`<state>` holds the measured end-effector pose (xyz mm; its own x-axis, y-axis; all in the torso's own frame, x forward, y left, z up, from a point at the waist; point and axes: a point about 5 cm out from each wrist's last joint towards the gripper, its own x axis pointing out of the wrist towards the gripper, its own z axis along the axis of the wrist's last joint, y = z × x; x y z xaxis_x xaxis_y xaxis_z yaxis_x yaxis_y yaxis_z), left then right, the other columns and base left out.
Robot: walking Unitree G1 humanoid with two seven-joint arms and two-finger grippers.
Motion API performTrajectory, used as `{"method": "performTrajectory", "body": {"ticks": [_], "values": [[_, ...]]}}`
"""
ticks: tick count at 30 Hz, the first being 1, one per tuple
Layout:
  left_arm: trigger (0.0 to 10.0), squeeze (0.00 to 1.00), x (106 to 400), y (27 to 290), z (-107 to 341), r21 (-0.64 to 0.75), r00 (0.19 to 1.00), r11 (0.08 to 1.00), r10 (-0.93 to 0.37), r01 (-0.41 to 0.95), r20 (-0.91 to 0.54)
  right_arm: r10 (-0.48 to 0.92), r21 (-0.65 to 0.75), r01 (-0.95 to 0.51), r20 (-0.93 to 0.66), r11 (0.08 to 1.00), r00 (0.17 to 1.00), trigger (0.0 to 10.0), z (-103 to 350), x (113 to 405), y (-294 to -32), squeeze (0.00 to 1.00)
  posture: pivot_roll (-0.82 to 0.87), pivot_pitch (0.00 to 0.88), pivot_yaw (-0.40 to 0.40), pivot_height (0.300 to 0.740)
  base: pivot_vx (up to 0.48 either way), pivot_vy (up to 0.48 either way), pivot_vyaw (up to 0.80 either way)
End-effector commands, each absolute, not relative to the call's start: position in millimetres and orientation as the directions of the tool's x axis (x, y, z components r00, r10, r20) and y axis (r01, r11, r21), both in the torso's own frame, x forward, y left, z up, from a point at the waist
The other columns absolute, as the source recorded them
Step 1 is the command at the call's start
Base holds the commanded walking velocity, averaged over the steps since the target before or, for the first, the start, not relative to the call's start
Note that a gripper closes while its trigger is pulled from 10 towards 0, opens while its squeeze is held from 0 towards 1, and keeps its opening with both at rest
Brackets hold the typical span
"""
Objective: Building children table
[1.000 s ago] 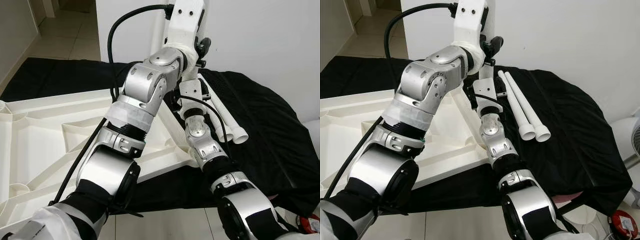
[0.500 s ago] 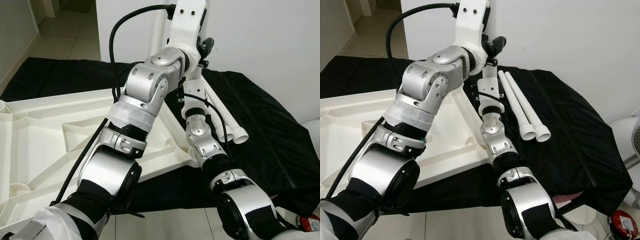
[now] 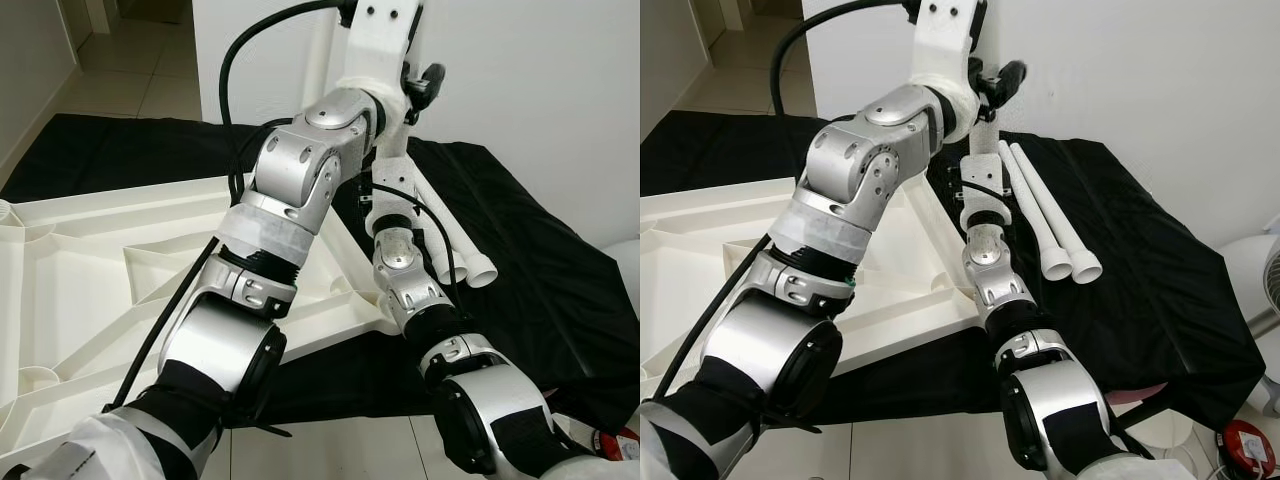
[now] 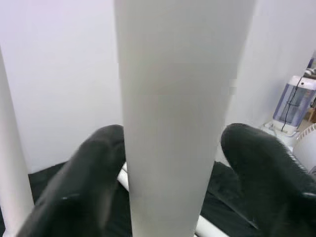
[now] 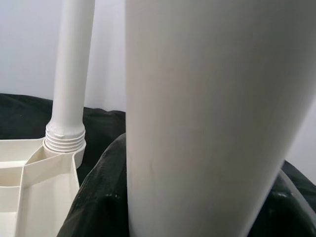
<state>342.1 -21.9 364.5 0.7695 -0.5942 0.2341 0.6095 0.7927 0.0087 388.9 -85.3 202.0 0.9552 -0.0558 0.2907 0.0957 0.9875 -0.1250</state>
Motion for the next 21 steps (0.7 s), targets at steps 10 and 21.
{"method": "performTrajectory", "body": {"ticks": [10,21], "values": [[10.0,0.0,336.6,-21.2,376.6,-0.017,0.749,0.785,-0.583,0.619,0.315,-0.071,-0.046,0.084,0.233,0.995,0.97,10.0,195.9,390.2,-87.3,0.0,0.03,0.0,-0.114,0.74,0.0,0.0,0.0],[10.0,0.0,333.3,-18.8,364.1,-0.021,0.747,0.781,-0.589,0.624,0.308,-0.066,0.136,0.039,0.201,0.99,0.977,10.0,198.9,391.1,-87.4,0.0,0.03,0.0,-0.109,0.74,0.0,0.0,0.0]]}}
